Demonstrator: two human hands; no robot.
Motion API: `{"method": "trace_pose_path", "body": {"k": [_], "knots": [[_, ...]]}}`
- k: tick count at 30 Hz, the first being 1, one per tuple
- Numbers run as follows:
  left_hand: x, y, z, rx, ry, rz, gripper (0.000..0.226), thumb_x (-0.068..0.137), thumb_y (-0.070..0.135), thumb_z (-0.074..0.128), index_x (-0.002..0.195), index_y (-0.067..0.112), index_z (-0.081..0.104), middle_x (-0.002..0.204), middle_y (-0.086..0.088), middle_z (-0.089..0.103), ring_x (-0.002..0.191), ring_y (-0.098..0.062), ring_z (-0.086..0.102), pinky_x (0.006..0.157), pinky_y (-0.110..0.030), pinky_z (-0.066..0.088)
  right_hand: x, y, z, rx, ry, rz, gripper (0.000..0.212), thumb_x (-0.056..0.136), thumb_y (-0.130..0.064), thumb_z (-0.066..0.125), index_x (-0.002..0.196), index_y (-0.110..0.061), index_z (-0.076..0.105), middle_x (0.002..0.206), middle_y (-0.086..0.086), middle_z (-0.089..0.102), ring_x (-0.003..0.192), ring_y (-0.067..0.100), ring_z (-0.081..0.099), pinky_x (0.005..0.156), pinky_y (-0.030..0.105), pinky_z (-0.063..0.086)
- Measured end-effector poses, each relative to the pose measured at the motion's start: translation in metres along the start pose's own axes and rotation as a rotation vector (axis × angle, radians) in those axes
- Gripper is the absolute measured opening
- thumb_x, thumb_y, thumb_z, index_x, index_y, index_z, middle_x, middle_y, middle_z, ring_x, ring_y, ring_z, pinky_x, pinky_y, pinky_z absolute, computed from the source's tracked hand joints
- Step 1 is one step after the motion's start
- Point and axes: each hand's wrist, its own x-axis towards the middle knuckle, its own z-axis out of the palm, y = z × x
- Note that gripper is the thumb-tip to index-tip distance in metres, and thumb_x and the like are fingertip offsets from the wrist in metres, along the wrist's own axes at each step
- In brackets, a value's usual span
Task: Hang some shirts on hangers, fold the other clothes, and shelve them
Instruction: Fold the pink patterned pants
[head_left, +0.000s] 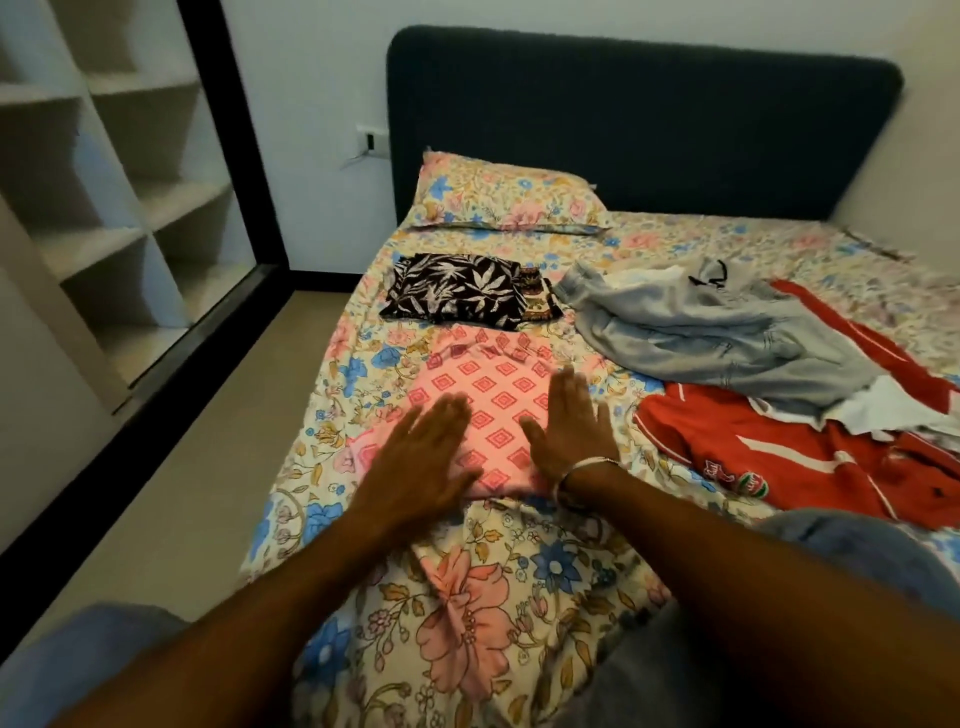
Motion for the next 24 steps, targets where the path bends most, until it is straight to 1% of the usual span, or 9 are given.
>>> {"method": "trace_pose_path", "body": {"k": [2, 4, 7, 11, 16, 19, 21, 23, 24], "knots": [[0.000, 0.014, -0.002, -0.084, -0.071, 0.113, 0.070, 0.104, 0.063, 0.011, 0.162, 0.024, 0.008, 0.170, 0.000, 0.000, 0.156, -0.014, -0.002, 0.128, -0.042, 0.005, -0.007, -0.024, 0.009, 0.012, 0.007, -0.259, 0.072, 0.105, -0.056, 0.018, 0.156, -0.023, -0.022, 0.161, -0.002, -0.031, 0.149, 0.016, -0.025, 0.121, 0.039, -0.011], [-0.001, 0.024, 0.003, -0.163, -0.157, 0.126, 0.067, 0.102, 0.061, 0.014, 0.159, 0.028, 0.018, 0.168, 0.002, 0.014, 0.154, -0.014, 0.011, 0.128, -0.043, 0.010, -0.019, -0.032, 0.025, 0.047, -0.136, -0.362, 0.069, 0.104, -0.057, 0.015, 0.158, -0.025, -0.016, 0.164, -0.005, -0.023, 0.152, 0.013, -0.018, 0.123, 0.038, -0.008], [-0.002, 0.016, 0.006, -0.091, -0.242, 0.132, 0.067, 0.104, 0.062, 0.016, 0.161, 0.029, 0.002, 0.169, 0.006, -0.002, 0.154, -0.010, -0.004, 0.126, -0.037, -0.004, -0.023, -0.016, 0.038, -0.019, -0.284, -0.334, 0.072, 0.103, -0.060, 0.014, 0.159, -0.023, -0.011, 0.166, -0.005, -0.015, 0.152, 0.012, -0.015, 0.124, 0.039, -0.008], [0.003, -0.008, -0.001, -0.021, -0.345, 0.137, 0.070, 0.105, 0.059, 0.021, 0.159, 0.028, -0.010, 0.166, 0.005, -0.016, 0.153, -0.011, -0.014, 0.124, -0.035, -0.009, -0.018, 0.004, 0.024, -0.196, -0.348, -0.336, 0.085, 0.098, -0.069, 0.018, 0.158, -0.018, -0.016, 0.165, 0.002, -0.022, 0.152, 0.018, -0.019, 0.122, 0.040, -0.009], [0.001, -0.021, -0.007, 0.052, -0.362, 0.128, 0.070, 0.108, 0.042, 0.031, 0.159, 0.026, -0.014, 0.165, 0.004, -0.019, 0.154, -0.015, -0.015, 0.122, -0.035, -0.012, -0.020, 0.008, 0.011, -0.256, -0.398, -0.346, 0.092, 0.098, -0.068, 0.030, 0.158, -0.014, -0.015, 0.166, 0.007, -0.019, 0.153, 0.022, -0.015, 0.123, 0.041, -0.006], [-0.008, -0.016, -0.006, 0.062, -0.186, 0.094, 0.068, 0.106, 0.030, 0.045, 0.161, 0.022, 0.007, 0.167, 0.001, 0.004, 0.155, -0.018, 0.008, 0.121, -0.034, 0.003, -0.025, 0.002, 0.001, -0.244, -0.351, -0.358, 0.084, 0.101, -0.056, 0.038, 0.160, -0.013, -0.004, 0.167, 0.009, -0.007, 0.155, 0.023, -0.004, 0.124, 0.043, 0.008], [-0.015, -0.014, -0.005, 0.085, -0.070, 0.100, 0.060, 0.103, 0.027, 0.053, 0.157, 0.017, 0.029, 0.163, -0.006, 0.029, 0.149, -0.022, 0.032, 0.120, -0.038, 0.027, -0.032, -0.005, -0.001, -0.267, -0.294, -0.342, 0.078, 0.100, -0.046, 0.048, 0.159, -0.013, 0.009, 0.167, 0.009, 0.009, 0.154, 0.027, 0.013, 0.121, 0.046, 0.027], [-0.018, -0.021, -0.007, 0.155, -0.030, 0.124, 0.045, 0.100, 0.026, 0.058, 0.142, 0.014, 0.049, 0.146, -0.007, 0.055, 0.129, -0.020, 0.056, 0.104, -0.035, 0.051, -0.036, -0.010, 0.000, -0.327, -0.217, -0.332, 0.067, 0.098, -0.037, 0.056, 0.152, -0.012, 0.027, 0.155, 0.011, 0.036, 0.139, 0.027, 0.041, 0.107, 0.044, 0.047], [-0.019, -0.025, -0.010, 0.174, -0.016, 0.124, 0.037, 0.100, 0.026, 0.059, 0.135, 0.014, 0.055, 0.136, -0.005, 0.062, 0.118, -0.018, 0.063, 0.096, -0.032, 0.056, -0.037, -0.011, -0.001, -0.353, -0.171, -0.330, 0.056, 0.096, -0.034, 0.058, 0.144, -0.012, 0.037, 0.143, 0.010, 0.048, 0.125, 0.025, 0.052, 0.098, 0.041, 0.053]]}}
